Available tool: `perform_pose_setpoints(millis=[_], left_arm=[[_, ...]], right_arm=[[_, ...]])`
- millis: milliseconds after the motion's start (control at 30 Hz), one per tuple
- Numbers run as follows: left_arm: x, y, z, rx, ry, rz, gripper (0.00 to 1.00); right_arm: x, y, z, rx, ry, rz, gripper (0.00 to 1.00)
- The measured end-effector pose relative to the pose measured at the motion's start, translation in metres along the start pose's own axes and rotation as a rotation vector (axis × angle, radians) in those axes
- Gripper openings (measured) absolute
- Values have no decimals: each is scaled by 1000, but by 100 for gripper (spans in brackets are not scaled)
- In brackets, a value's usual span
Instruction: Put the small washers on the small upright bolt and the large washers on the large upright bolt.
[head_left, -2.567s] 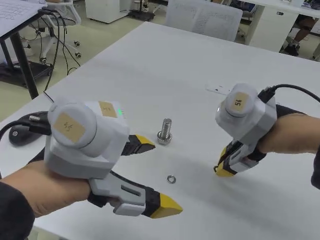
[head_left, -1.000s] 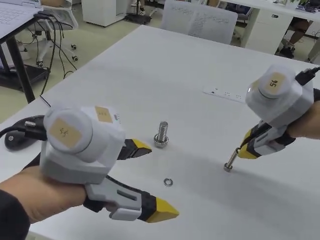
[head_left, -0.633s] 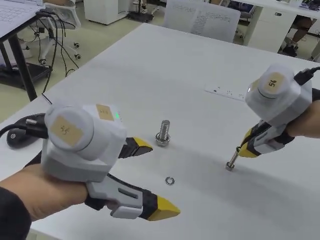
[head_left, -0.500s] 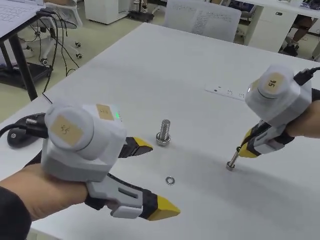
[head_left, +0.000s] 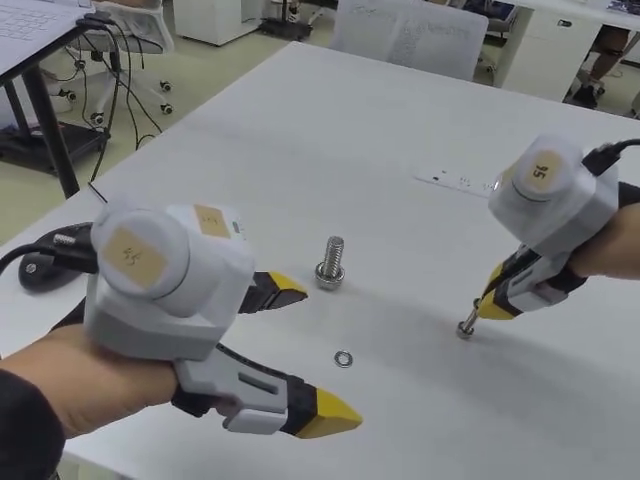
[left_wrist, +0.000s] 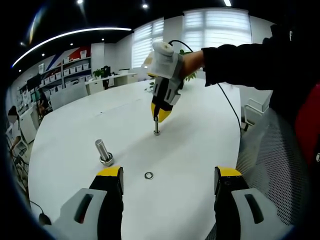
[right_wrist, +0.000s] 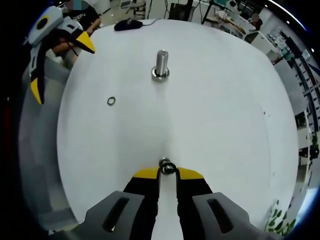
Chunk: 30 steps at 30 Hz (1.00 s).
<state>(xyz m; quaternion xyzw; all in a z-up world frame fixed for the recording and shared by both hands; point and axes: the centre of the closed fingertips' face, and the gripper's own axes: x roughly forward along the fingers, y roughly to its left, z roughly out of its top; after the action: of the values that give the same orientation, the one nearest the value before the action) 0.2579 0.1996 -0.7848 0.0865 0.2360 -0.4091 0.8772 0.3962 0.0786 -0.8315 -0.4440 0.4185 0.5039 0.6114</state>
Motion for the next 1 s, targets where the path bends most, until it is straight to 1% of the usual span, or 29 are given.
perform_pose_setpoints(millis=[633,1000], left_arm=[[-3,-2,-1,-3,1,2,74],[-4,-1,-2,-3,5,3,73]], right_arm=[[26,7,-3,14,33,41,13],[30,8,-4,13,43,47,13]])
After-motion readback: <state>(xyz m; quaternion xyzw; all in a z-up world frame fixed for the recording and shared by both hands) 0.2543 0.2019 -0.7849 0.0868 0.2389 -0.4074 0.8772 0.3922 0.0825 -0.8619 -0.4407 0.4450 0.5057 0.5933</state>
